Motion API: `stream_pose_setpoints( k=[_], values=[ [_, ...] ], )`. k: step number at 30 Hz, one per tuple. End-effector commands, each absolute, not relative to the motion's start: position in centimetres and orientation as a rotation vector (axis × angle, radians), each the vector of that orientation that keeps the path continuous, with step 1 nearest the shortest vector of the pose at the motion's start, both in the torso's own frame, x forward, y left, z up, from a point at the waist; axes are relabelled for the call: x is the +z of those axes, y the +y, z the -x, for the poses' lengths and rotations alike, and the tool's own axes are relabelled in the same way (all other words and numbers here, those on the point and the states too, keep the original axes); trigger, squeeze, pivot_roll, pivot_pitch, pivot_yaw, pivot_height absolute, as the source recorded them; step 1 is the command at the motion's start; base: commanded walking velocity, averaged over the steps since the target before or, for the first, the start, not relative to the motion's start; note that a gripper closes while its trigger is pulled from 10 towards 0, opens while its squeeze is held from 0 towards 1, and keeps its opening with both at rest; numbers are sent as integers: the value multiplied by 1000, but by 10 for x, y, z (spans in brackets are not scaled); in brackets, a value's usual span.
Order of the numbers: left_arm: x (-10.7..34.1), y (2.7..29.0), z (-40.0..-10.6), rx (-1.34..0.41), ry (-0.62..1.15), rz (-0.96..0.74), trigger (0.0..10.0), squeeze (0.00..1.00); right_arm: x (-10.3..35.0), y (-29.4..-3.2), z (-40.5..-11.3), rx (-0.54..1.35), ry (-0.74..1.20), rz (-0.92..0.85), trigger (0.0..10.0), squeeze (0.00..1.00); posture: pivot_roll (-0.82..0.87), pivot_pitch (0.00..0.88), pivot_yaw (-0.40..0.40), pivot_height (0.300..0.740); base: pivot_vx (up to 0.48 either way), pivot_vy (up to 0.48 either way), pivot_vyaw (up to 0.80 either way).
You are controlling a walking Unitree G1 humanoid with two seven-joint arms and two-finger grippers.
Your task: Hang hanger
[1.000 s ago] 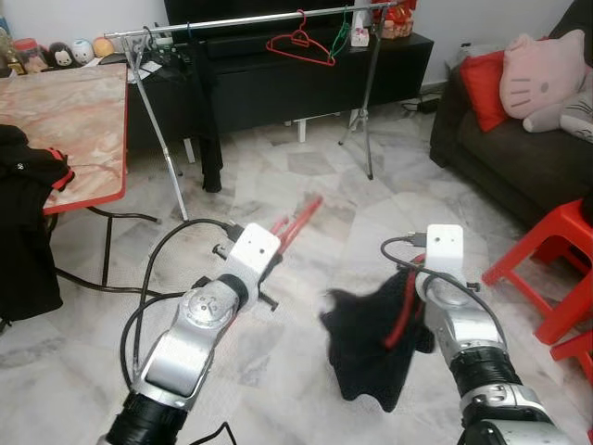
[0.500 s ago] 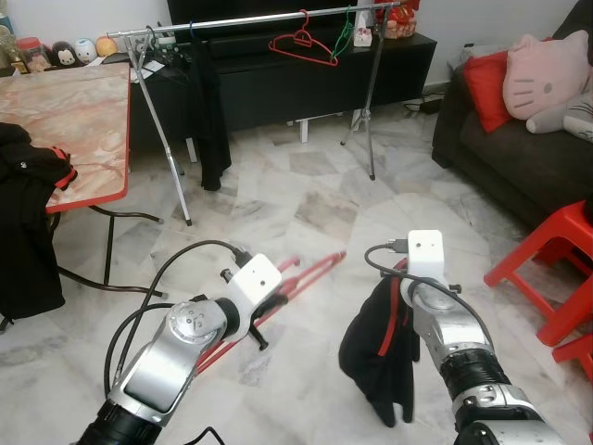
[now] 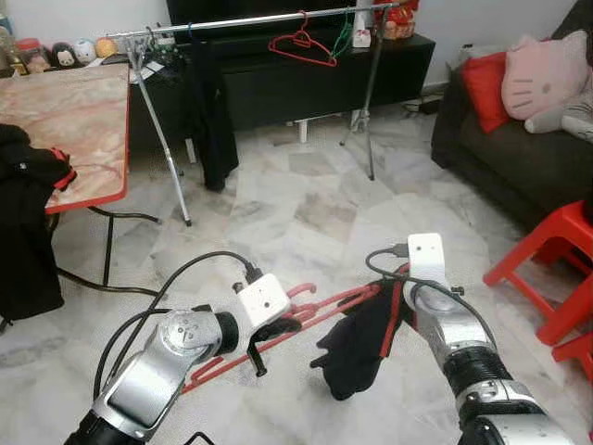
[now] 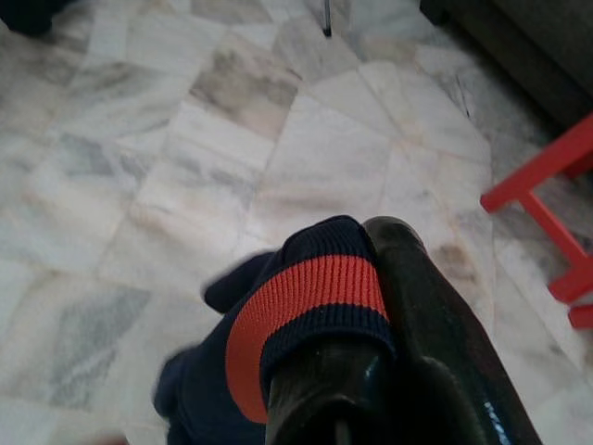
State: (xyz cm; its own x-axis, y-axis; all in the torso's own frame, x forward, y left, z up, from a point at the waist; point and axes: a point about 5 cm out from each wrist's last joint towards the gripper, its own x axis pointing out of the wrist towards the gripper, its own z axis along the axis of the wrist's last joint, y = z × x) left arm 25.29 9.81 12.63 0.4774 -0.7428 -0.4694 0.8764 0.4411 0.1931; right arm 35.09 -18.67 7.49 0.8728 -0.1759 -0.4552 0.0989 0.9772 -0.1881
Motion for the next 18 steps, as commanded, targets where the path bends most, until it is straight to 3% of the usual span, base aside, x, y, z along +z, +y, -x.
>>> stream_pose_setpoints(
  k=[1, 10, 18],
  values=[
    [131, 91, -249, -1065, 319, -437, 10000, 0, 91, -181, -362, -123, 427, 149, 10000, 0, 42, 0, -33, 740, 0, 0, 0],
    [133, 72, -258, -980, 296, -403, 10000, 0, 107, -150, -373, -44, 370, 116, 10000, 0, 45, 0, -36, 740, 0, 0, 0],
    [133, 67, -264, -907, 305, -375, 10000, 0, 104, -142, -372, -28, 375, 105, 10000, 0, 46, 0, -36, 740, 0, 0, 0]
  ],
)
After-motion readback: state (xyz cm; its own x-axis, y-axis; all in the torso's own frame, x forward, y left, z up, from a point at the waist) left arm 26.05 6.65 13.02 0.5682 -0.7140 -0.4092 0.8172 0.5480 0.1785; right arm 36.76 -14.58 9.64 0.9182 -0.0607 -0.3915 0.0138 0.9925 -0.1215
